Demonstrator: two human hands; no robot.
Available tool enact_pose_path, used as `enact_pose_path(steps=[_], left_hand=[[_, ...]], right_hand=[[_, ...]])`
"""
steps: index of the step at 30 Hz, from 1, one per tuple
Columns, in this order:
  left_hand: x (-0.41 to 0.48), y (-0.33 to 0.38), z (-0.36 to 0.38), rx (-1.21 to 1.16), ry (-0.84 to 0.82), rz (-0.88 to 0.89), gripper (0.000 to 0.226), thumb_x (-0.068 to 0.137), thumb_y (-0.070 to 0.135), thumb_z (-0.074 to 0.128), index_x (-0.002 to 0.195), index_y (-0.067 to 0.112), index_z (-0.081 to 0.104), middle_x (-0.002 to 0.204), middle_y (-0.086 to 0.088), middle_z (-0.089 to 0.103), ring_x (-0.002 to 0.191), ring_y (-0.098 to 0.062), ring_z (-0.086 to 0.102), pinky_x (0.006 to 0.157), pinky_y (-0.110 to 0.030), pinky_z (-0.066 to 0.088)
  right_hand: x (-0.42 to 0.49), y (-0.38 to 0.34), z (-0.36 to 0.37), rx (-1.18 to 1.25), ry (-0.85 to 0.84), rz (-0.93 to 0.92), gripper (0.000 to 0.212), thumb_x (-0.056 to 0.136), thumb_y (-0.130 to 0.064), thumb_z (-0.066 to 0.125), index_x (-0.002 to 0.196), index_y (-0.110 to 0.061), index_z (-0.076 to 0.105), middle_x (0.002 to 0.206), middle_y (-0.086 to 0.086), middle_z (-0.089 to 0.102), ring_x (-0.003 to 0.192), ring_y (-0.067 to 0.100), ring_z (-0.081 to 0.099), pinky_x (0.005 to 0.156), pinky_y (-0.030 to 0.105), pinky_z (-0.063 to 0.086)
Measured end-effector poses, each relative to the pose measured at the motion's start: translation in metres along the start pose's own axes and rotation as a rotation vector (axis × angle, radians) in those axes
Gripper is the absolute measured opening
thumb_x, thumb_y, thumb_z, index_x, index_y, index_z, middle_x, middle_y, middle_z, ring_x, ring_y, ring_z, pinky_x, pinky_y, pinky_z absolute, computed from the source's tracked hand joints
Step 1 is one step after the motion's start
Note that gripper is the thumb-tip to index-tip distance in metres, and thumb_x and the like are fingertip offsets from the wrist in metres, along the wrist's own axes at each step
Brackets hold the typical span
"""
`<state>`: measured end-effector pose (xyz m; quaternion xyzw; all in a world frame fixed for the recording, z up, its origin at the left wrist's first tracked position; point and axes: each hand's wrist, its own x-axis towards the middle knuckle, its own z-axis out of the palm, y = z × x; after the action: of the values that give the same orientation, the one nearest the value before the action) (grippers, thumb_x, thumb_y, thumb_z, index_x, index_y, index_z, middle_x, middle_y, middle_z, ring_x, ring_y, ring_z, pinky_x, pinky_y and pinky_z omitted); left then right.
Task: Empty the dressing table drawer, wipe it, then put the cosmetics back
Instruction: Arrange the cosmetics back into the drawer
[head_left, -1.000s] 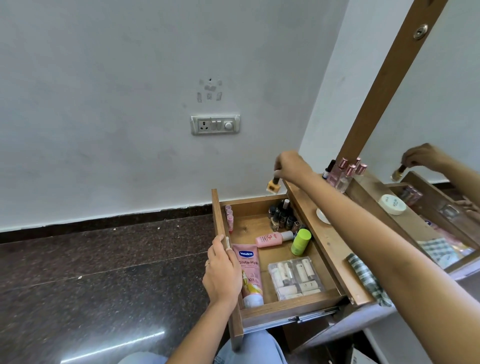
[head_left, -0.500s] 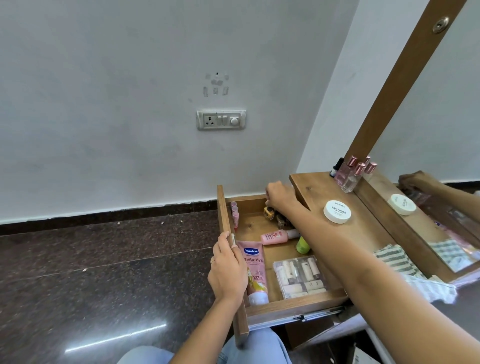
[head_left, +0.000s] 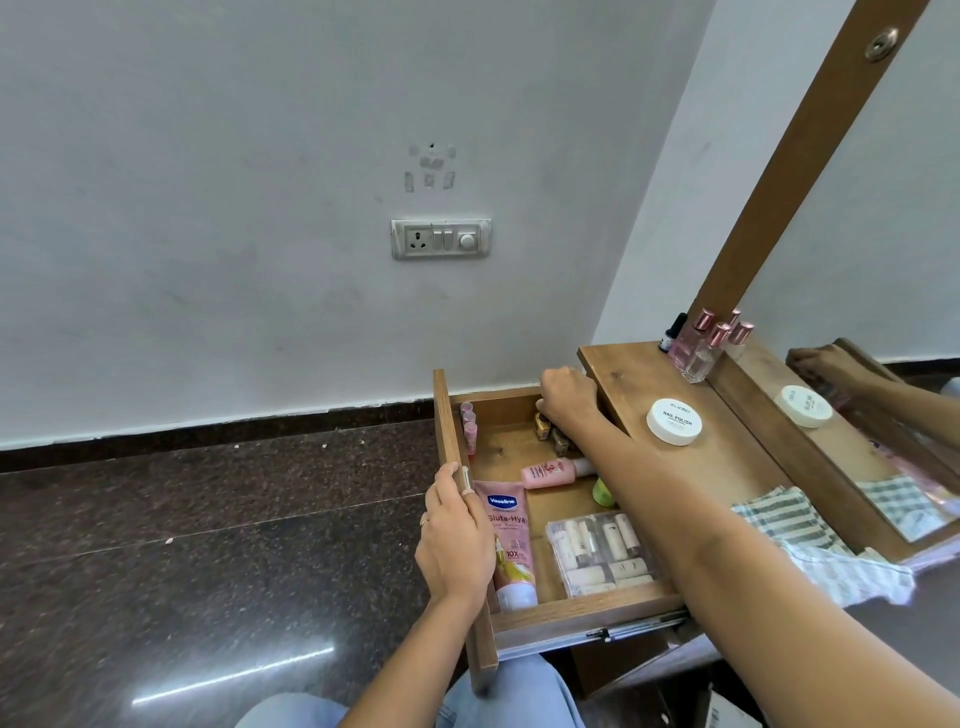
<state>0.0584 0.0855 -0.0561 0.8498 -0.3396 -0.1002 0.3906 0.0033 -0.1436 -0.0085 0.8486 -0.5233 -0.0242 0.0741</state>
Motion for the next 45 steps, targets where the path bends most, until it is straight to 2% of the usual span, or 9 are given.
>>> enact_pose_path(steps=[10, 14, 17, 20, 25, 28, 31, 41, 45], left_hand=[[-0.001, 0.002, -0.003, 0.002, -0.001, 0.005, 0.036, 0.100, 0.030, 0.041, 0.136, 0.025, 0.040, 0.127, 0.000, 0.058, 0.094, -0.017, 0.064, 0.063, -0.029, 0.048], [0.000, 0.001, -0.002, 0.008, -0.008, 0.002, 0.036, 0.100, 0.029, 0.040, 0.136, 0.025, 0.040, 0.127, 0.000, 0.057, 0.094, -0.017, 0.063, 0.061, -0.027, 0.044], [0.000, 0.000, 0.000, 0.005, -0.003, 0.010, 0.036, 0.100, 0.028, 0.041, 0.136, 0.025, 0.040, 0.127, -0.001, 0.058, 0.093, -0.018, 0.064, 0.060, -0.026, 0.044], [0.000, 0.000, 0.001, 0.012, -0.003, 0.010, 0.037, 0.100, 0.029, 0.041, 0.136, 0.025, 0.040, 0.128, 0.000, 0.058, 0.094, -0.018, 0.064, 0.061, -0.027, 0.048], [0.000, 0.000, 0.001, 0.018, -0.003, 0.010, 0.037, 0.100, 0.030, 0.041, 0.136, 0.026, 0.039, 0.129, 0.000, 0.057, 0.095, -0.018, 0.064, 0.061, -0.029, 0.048], [-0.001, 0.000, 0.001, 0.018, 0.000, 0.013, 0.037, 0.100, 0.030, 0.042, 0.136, 0.026, 0.040, 0.129, 0.001, 0.057, 0.096, -0.017, 0.064, 0.061, -0.026, 0.046], [0.000, 0.000, 0.001, 0.021, 0.001, 0.011, 0.036, 0.100, 0.030, 0.041, 0.136, 0.027, 0.039, 0.130, 0.002, 0.057, 0.100, -0.018, 0.064, 0.066, -0.031, 0.051], [0.000, 0.000, 0.002, 0.019, 0.007, 0.012, 0.037, 0.100, 0.031, 0.041, 0.136, 0.027, 0.039, 0.129, 0.003, 0.056, 0.100, -0.018, 0.064, 0.068, -0.034, 0.053], [0.000, -0.001, 0.002, 0.022, 0.011, 0.017, 0.036, 0.100, 0.031, 0.042, 0.135, 0.029, 0.038, 0.126, 0.004, 0.057, 0.098, -0.017, 0.064, 0.067, -0.035, 0.055]], right_hand=[[-0.002, -0.001, -0.002, 0.043, 0.003, -0.011, 0.021, 0.086, -0.022, 0.063, 0.101, -0.008, 0.063, 0.099, 0.010, 0.067, 0.095, 0.027, 0.063, 0.071, 0.035, 0.053], [0.006, 0.013, -0.024, 0.127, 0.122, -0.031, 0.024, 0.085, -0.025, 0.059, 0.094, -0.004, 0.065, 0.093, 0.014, 0.067, 0.095, 0.031, 0.062, 0.066, 0.030, 0.044], [0.017, 0.046, -0.051, 0.198, 0.275, 0.035, 0.030, 0.092, -0.027, 0.055, 0.102, 0.000, 0.064, 0.100, 0.018, 0.064, 0.105, 0.032, 0.056, 0.079, 0.038, 0.050], [0.028, 0.087, -0.068, 0.002, 0.380, 0.104, 0.031, 0.097, -0.028, 0.050, 0.109, -0.001, 0.059, 0.107, 0.018, 0.062, 0.112, 0.033, 0.049, 0.088, 0.040, 0.045], [0.038, 0.126, -0.076, -0.304, 0.167, 0.267, 0.030, 0.097, -0.024, 0.044, 0.121, -0.010, 0.057, 0.124, 0.013, 0.058, 0.125, 0.032, 0.037, 0.098, 0.040, 0.033], [0.038, 0.131, -0.072, -0.345, 0.060, 0.306, 0.031, 0.097, -0.022, 0.041, 0.120, -0.014, 0.058, 0.125, 0.009, 0.058, 0.126, 0.029, 0.035, 0.099, 0.037, 0.030], [0.038, 0.132, -0.068, -0.342, -0.006, 0.333, 0.032, 0.094, -0.015, 0.040, 0.118, -0.017, 0.060, 0.123, 0.007, 0.059, 0.124, 0.027, 0.035, 0.100, 0.034, 0.028], [0.042, 0.134, -0.071, -0.335, 0.030, 0.330, 0.028, 0.091, -0.008, 0.050, 0.117, -0.005, 0.059, 0.120, 0.015, 0.058, 0.120, 0.032, 0.041, 0.099, 0.036, 0.035], [0.043, 0.138, -0.071, -0.356, 0.061, 0.319, 0.025, 0.088, -0.004, 0.054, 0.112, -0.005, 0.061, 0.110, 0.015, 0.062, 0.114, 0.031, 0.045, 0.095, 0.035, 0.038]])
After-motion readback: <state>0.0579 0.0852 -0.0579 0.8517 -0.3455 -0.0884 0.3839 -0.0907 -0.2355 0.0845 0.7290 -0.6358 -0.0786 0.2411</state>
